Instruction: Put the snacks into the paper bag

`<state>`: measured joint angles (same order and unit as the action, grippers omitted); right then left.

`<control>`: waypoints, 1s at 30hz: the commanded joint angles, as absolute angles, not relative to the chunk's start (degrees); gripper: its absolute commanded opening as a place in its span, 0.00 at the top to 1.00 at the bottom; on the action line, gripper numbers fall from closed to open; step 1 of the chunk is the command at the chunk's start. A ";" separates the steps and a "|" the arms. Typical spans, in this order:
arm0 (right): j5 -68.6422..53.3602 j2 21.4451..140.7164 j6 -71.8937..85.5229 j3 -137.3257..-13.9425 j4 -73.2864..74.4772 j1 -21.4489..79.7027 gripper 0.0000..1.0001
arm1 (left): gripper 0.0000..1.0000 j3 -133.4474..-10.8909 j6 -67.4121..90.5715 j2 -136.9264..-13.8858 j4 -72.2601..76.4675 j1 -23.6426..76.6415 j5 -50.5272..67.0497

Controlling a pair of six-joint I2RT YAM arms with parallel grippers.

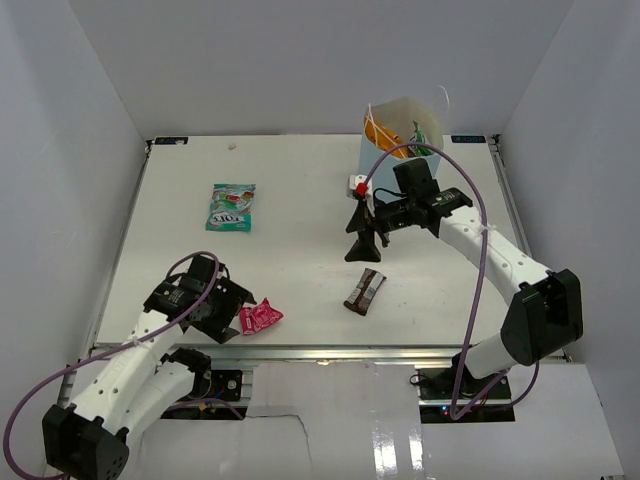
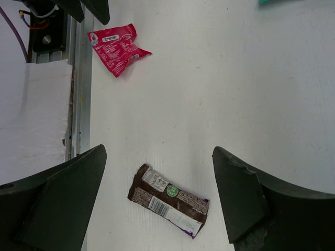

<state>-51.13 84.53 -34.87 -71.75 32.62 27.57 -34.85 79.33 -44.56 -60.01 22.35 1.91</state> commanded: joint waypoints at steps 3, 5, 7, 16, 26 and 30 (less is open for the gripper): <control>-52.38 85.08 -32.87 -70.93 30.15 28.39 0.12 | 0.13 -34.10 85.69 -43.16 -61.52 22.32 4.30; -52.30 85.25 -32.61 -70.84 30.06 28.65 0.12 | 0.13 -33.05 86.57 -42.45 -61.35 22.32 5.01; -52.21 85.25 -32.43 -70.40 29.71 28.74 0.12 | 0.13 -32.52 86.66 -42.28 -60.73 22.32 5.62; -52.21 85.60 -32.26 -69.79 29.53 29.00 0.12 | 0.14 -31.03 85.61 -44.91 -57.13 22.32 6.86; -52.38 85.34 -32.69 -69.26 29.88 28.92 0.13 | 0.19 -27.60 83.41 -49.39 -49.84 22.32 6.50; -52.56 85.17 -32.61 -69.26 29.79 29.00 0.13 | 0.20 -26.54 82.27 -52.64 -46.15 22.32 6.94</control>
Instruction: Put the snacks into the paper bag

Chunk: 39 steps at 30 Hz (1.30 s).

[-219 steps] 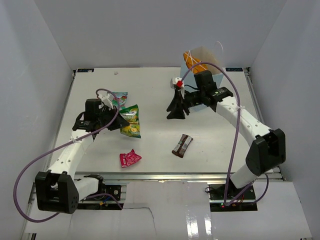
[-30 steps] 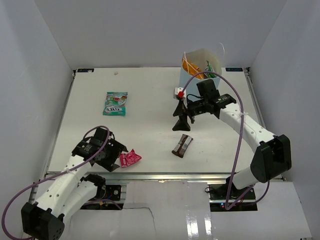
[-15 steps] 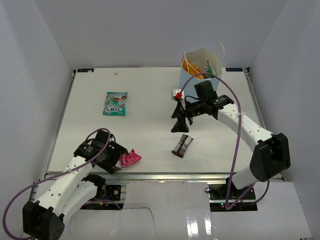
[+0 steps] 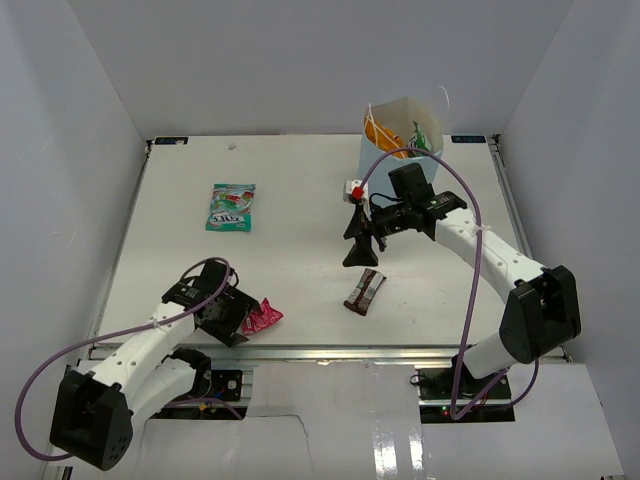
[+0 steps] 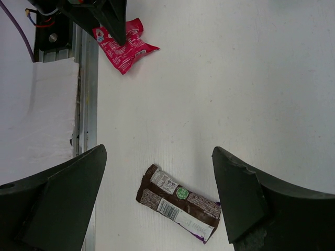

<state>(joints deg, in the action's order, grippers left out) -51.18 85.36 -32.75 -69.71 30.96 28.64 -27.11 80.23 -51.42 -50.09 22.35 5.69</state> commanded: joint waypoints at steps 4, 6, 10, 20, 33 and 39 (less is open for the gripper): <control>-52.47 85.17 -32.61 -69.70 30.14 29.00 0.13 | 0.27 -25.76 81.56 -53.44 -43.07 22.32 6.33; -52.56 85.17 -32.78 -69.96 30.67 29.00 0.13 | 0.27 -25.32 81.56 -53.70 -41.31 22.24 5.89; -53.08 84.82 -33.66 -70.14 31.38 29.00 0.13 | 0.38 -24.79 81.21 -54.84 -39.55 22.24 6.06; -57.39 84.55 -41.74 -71.80 37.00 30.41 0.13 | 0.63 -24.79 78.67 -52.65 -35.25 22.24 4.31; -58.63 83.59 -57.39 -71.99 43.69 35.50 0.13 | 1.00 -23.38 68.04 -50.36 -22.34 22.24 8.96; -42.77 81.74 -51.25 -67.86 31.58 43.74 0.14 | 1.00 -24.08 64.96 -51.50 -15.56 22.24 14.22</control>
<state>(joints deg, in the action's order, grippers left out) -51.88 84.12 -53.23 -69.76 38.41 39.86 -23.11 68.03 -51.44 -21.69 22.31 10.04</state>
